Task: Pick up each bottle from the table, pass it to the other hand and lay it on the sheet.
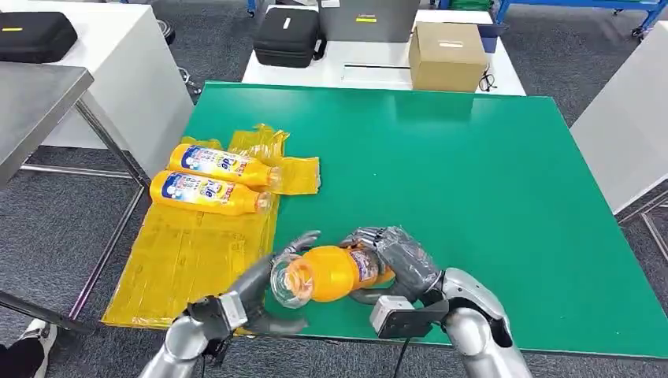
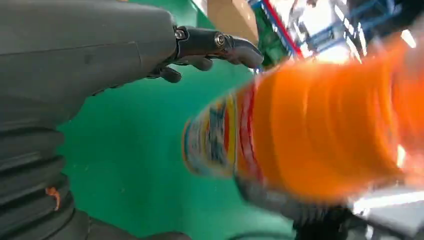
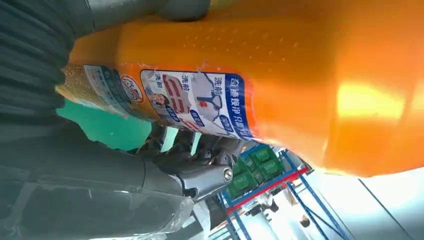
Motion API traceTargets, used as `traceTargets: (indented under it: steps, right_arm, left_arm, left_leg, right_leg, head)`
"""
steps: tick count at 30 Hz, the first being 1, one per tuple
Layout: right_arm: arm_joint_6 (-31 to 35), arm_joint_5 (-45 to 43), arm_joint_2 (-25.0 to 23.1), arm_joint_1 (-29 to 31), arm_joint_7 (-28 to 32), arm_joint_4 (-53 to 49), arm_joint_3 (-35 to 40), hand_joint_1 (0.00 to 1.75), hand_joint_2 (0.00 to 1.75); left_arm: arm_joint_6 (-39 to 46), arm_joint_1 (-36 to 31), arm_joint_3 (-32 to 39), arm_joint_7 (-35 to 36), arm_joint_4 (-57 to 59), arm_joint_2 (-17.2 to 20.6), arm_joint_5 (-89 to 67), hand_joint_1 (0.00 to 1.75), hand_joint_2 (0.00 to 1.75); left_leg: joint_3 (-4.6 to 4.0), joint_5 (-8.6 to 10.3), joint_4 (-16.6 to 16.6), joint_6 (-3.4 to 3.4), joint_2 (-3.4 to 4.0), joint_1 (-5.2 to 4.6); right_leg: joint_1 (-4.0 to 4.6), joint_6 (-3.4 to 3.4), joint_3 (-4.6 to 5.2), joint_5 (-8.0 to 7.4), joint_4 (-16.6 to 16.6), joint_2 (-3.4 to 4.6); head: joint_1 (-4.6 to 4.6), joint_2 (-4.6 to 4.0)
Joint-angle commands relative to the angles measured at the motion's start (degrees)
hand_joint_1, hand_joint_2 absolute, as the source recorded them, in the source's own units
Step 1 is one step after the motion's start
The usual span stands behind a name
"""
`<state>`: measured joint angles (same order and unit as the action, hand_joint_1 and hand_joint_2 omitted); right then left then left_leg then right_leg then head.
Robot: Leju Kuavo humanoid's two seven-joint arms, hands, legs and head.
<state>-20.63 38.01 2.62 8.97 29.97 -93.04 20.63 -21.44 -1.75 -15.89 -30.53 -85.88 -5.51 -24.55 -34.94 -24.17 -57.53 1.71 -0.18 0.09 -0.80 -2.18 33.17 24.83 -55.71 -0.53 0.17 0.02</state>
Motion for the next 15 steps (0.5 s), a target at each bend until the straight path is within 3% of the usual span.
traceTargets:
  steps: [1,9,15]
  right_arm:
    - [0.3,-0.3,1.4,3.6,-0.1,5.8,2.4,1.75,1.75]
    - [0.4,-0.5,1.8,5.2,-1.0,9.2,4.5,1.75,1.75]
    - [2.1,2.1,2.8,4.6,-4.0,12.4,5.7,1.73,1.75]
  left_arm:
    - [0.3,-1.3,-5.4,-0.2,3.7,4.1,-1.6,0.0,1.75]
    - [0.9,-2.3,-6.6,-0.3,3.1,3.8,-1.6,0.0,1.75]
    - [1.3,-1.4,-6.2,-4.1,0.2,4.0,1.7,0.0,1.75]
  left_leg:
    - [0.28,-0.09,0.0,-0.1,0.11,0.04]
    - [0.19,-0.05,0.0,-0.07,0.08,0.03]
    - [0.27,-0.11,0.0,-0.09,0.11,0.07]
  right_leg:
    - [0.05,0.1,-0.25,0.04,0.1,0.14]
    - [0.03,0.08,-0.17,0.01,0.1,0.1]
    - [0.07,0.1,-0.27,0.05,0.1,0.14]
  head:
    - [-0.02,0.0]
    - [-0.02,0.0]
    - [-0.02,0.0]
